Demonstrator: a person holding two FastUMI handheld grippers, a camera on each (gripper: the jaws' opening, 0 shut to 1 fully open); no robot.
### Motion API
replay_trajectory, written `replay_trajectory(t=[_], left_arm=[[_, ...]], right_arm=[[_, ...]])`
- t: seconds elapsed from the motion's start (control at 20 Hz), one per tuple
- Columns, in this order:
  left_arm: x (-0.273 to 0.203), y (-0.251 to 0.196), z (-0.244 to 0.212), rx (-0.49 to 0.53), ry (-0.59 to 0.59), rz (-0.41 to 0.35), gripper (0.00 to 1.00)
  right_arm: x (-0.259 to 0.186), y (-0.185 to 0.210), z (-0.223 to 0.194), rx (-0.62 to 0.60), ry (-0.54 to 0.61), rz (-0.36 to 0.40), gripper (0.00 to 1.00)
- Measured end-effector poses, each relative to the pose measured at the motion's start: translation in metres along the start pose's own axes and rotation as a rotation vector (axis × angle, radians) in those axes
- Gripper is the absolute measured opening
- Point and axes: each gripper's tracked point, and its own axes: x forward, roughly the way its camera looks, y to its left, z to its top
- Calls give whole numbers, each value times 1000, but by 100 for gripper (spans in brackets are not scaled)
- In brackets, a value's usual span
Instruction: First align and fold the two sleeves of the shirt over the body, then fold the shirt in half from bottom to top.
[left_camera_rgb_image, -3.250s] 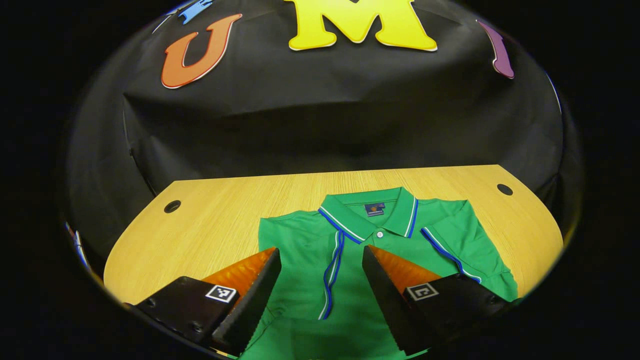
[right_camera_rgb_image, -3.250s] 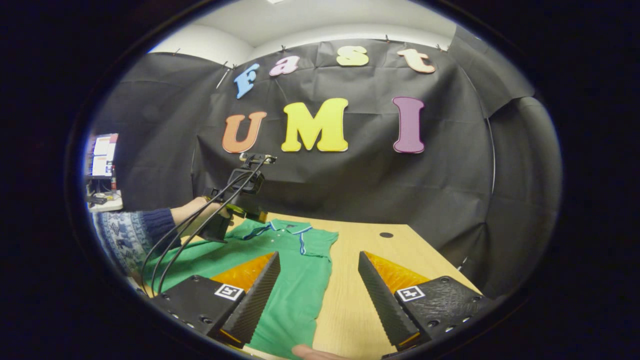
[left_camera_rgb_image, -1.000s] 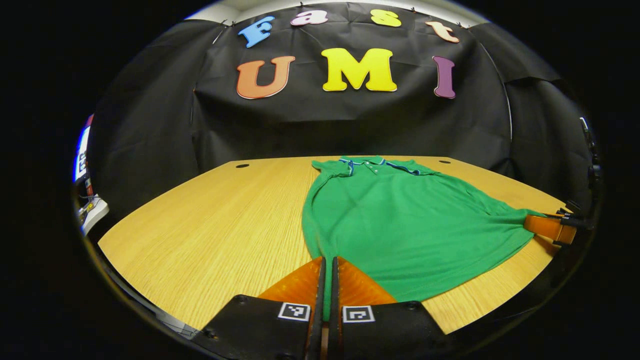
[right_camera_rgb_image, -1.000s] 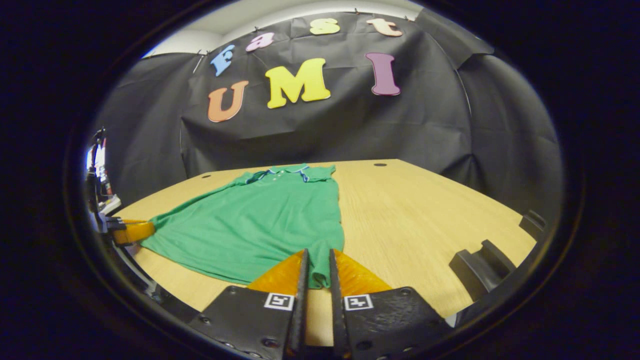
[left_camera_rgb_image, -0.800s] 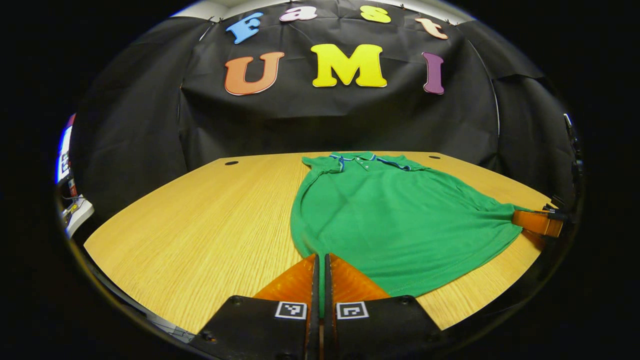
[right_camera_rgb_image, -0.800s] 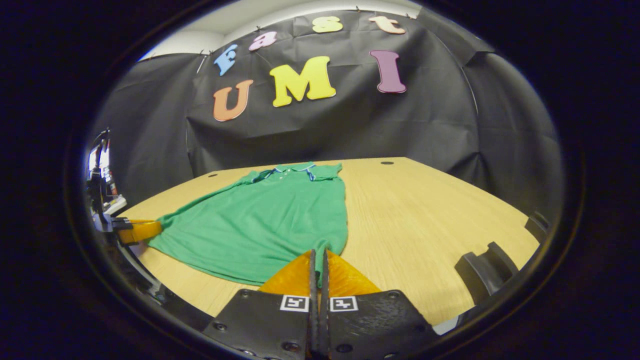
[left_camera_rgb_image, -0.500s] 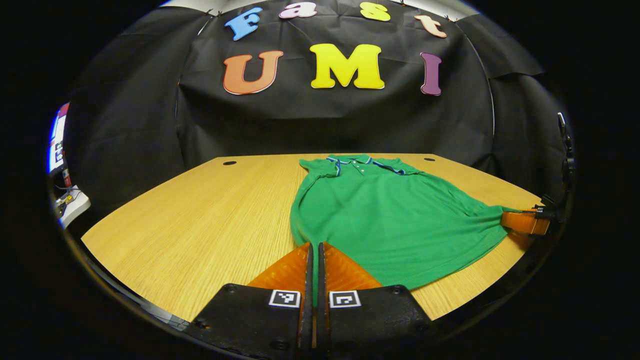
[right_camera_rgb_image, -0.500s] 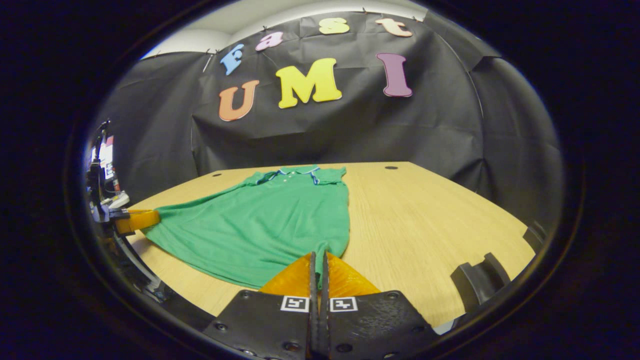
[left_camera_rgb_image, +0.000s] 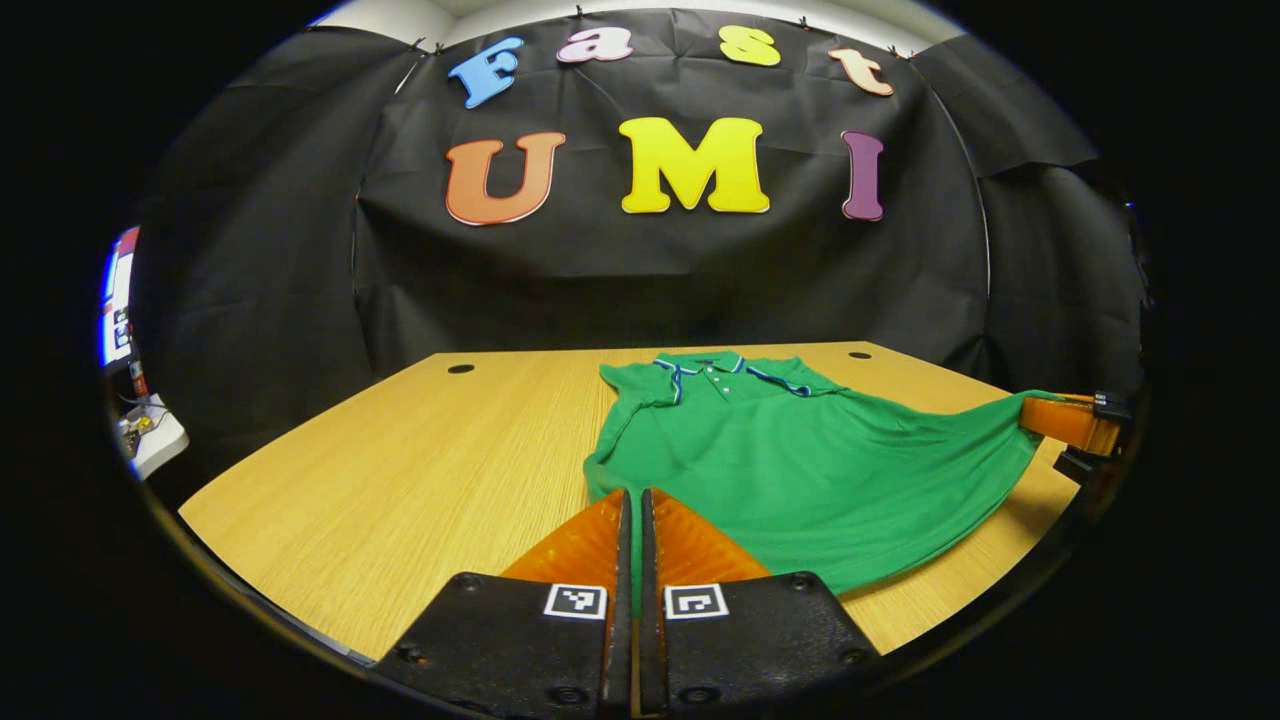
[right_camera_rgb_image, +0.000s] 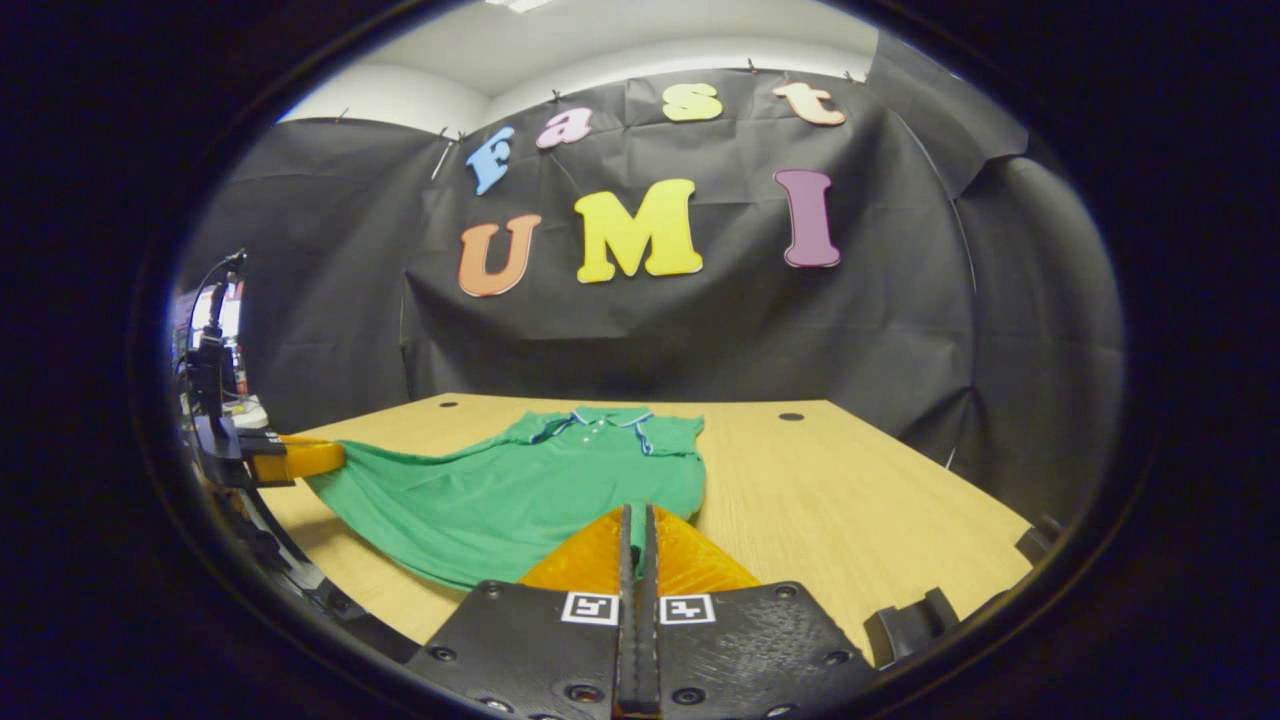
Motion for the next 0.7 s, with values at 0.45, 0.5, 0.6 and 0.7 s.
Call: replay_trajectory(t=[0.45, 0.5, 0.6, 0.7], left_arm=[[78, 20, 77, -9, -96, 28, 9], [90, 23, 86, -10, -107, 35, 8], [120, 32, 107, -29, -134, 47, 8], [158, 36, 123, -52, -141, 51, 8]], right_arm=[[85, -4, 99, -74, -148, -21, 0], [101, -5, 109, -79, -152, -24, 0], [138, -5, 128, -74, -157, -34, 0], [178, -6, 144, -55, -161, -46, 0]])
